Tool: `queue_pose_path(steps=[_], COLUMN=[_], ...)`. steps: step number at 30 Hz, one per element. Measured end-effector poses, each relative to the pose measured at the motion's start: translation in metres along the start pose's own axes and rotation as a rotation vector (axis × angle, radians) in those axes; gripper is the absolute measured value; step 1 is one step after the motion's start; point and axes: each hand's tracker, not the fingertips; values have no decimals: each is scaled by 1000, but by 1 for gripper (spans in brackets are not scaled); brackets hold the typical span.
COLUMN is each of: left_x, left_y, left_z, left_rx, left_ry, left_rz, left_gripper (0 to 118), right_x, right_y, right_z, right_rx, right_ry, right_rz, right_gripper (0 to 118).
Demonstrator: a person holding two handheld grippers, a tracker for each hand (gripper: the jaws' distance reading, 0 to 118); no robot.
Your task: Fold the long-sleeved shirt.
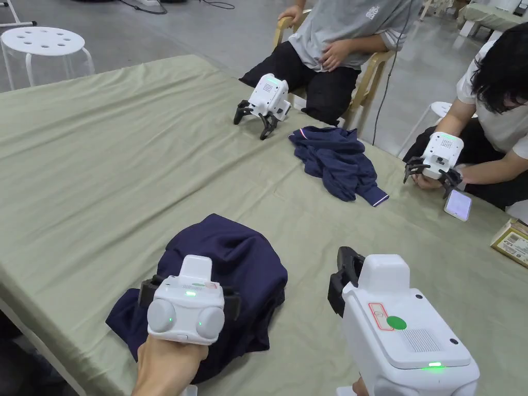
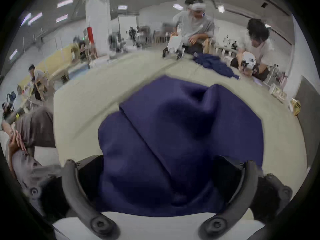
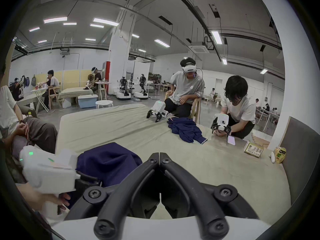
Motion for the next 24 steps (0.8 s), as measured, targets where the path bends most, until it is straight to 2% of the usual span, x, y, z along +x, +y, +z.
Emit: queue_pose_path(steps=[1,3,4,6,8,11,16,19,24], left_x=[-1,-3,-4,-9,-17,-24,6,39,102], left_y=[-1,-5,-9,-11,-10,-7,11,28,39], left_z=[-12,-34,-35,-24,-19,0,52,95,167], left_rx=[-32,-86,-60,-14,-1,7,126,217,308], left_ry=[-11,-29,-11,-49,-107,-265,-378,-435,-626], left_rz=[36,48,37,74,130,238,232,171,68], left_gripper=[102,81,74,52,40,35,32,32,32], right_x=[1,2,3,8,12,22,48,72,125], right_y=[-2,-5,-7,-10,-13,-18,-25,-25,-23], right_z=[1,2,2,5,7,12,35,60,117], right_rx=[-5,-18,-27,-36,-42,-53,-54,-31,42], right_ry=[1,4,2,3,0,-7,-39,-99,-226], right_rz=[0,-1,-1,-6,-23,-46,-81,-93,-153], right_gripper=[0,0,0,0,0,0,0,0,0])
